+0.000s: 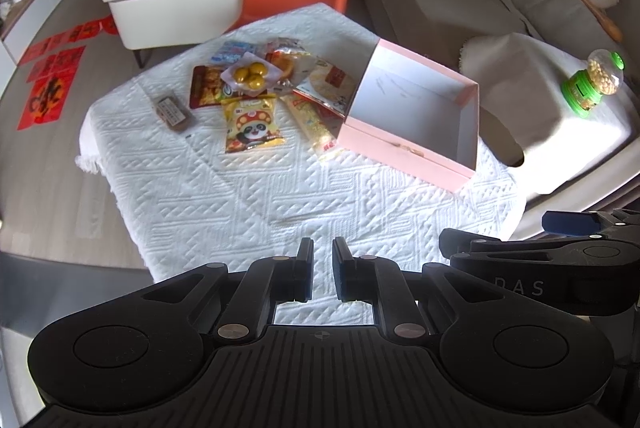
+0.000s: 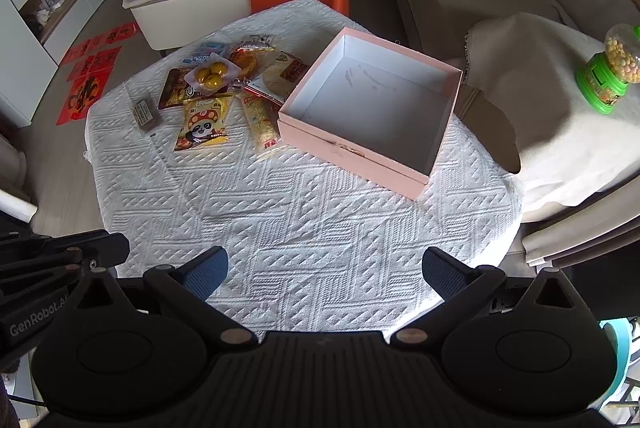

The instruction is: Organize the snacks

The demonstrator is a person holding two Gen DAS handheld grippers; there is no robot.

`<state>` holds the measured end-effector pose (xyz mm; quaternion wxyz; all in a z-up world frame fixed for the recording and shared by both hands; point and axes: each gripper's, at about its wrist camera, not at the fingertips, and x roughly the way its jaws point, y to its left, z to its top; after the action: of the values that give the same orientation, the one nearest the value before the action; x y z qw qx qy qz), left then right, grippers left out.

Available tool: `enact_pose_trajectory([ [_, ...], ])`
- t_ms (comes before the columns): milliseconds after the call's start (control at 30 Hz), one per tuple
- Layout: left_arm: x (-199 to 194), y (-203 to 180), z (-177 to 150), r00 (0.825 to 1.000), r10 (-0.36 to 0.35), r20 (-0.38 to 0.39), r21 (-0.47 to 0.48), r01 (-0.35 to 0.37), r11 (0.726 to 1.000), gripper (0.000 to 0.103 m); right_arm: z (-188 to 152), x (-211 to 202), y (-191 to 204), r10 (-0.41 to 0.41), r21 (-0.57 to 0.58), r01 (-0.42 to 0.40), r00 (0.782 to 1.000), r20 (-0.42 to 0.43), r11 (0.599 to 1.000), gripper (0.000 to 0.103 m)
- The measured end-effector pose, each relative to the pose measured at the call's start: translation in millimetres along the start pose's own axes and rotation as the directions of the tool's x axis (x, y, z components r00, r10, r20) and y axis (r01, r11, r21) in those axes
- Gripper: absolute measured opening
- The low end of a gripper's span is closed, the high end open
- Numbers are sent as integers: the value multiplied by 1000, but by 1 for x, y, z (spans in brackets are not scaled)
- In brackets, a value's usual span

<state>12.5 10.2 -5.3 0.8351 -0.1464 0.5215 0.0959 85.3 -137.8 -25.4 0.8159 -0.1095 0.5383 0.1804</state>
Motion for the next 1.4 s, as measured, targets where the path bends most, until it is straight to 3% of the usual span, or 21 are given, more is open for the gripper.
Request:
enact_pose_trajectory([
  [1400,10,18,-3,1000,-7,-23,-30,6,1000,14,0,9,11,-8,-4,8,999,-33,1000,103],
])
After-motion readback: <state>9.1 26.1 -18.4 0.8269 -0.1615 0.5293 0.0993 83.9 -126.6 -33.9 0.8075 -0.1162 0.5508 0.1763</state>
